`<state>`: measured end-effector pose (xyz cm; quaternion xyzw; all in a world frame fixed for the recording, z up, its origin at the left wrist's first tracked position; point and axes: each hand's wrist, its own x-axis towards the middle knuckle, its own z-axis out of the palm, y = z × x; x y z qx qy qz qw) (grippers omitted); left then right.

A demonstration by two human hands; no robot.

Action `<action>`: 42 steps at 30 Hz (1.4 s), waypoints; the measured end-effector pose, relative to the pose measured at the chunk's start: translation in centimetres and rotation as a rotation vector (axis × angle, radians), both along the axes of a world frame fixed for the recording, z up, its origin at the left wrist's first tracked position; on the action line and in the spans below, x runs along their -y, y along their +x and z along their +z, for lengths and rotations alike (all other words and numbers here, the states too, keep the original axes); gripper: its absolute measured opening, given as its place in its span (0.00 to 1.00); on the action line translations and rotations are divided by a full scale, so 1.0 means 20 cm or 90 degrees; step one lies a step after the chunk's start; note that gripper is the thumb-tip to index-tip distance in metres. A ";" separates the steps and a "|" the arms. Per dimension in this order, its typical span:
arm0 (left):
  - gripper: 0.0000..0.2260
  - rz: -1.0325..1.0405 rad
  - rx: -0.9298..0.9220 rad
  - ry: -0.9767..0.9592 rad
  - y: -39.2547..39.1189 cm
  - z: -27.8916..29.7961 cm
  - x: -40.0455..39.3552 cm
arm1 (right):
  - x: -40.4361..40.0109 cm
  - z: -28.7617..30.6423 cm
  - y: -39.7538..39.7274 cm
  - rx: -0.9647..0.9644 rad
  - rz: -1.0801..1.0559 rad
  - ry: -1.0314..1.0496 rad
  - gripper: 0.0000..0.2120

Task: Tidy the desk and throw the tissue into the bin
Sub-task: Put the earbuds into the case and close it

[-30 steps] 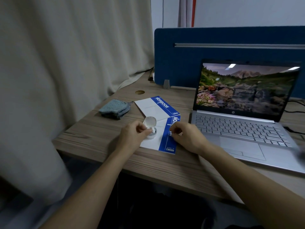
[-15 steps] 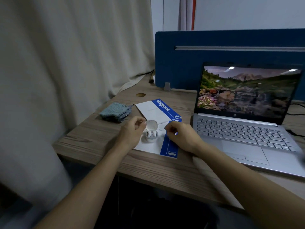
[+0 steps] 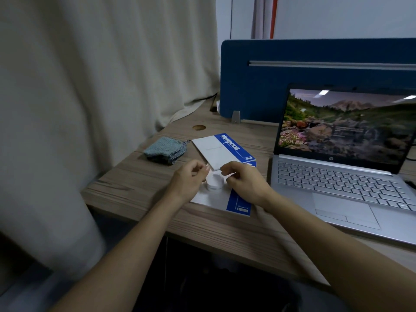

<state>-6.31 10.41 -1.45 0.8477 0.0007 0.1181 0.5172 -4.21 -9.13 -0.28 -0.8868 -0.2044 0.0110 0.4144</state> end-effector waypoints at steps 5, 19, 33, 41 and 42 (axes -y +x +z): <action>0.08 -0.064 -0.030 0.055 -0.04 -0.03 -0.01 | 0.03 -0.01 -0.03 0.016 -0.007 -0.023 0.14; 0.21 -0.069 -0.026 0.129 -0.02 -0.06 -0.08 | 0.10 -0.06 -0.01 0.011 -0.033 -0.026 0.11; 0.15 0.013 -0.026 0.178 -0.07 -0.05 -0.40 | 0.06 -0.06 0.01 0.012 -0.020 -0.020 0.10; 0.25 0.049 0.010 0.289 -0.06 -0.01 -0.32 | 0.09 -0.04 -0.01 0.023 -0.026 -0.021 0.08; 0.25 0.046 0.025 0.300 -0.06 0.01 -0.29 | 0.11 -0.04 -0.02 0.022 -0.030 -0.020 0.07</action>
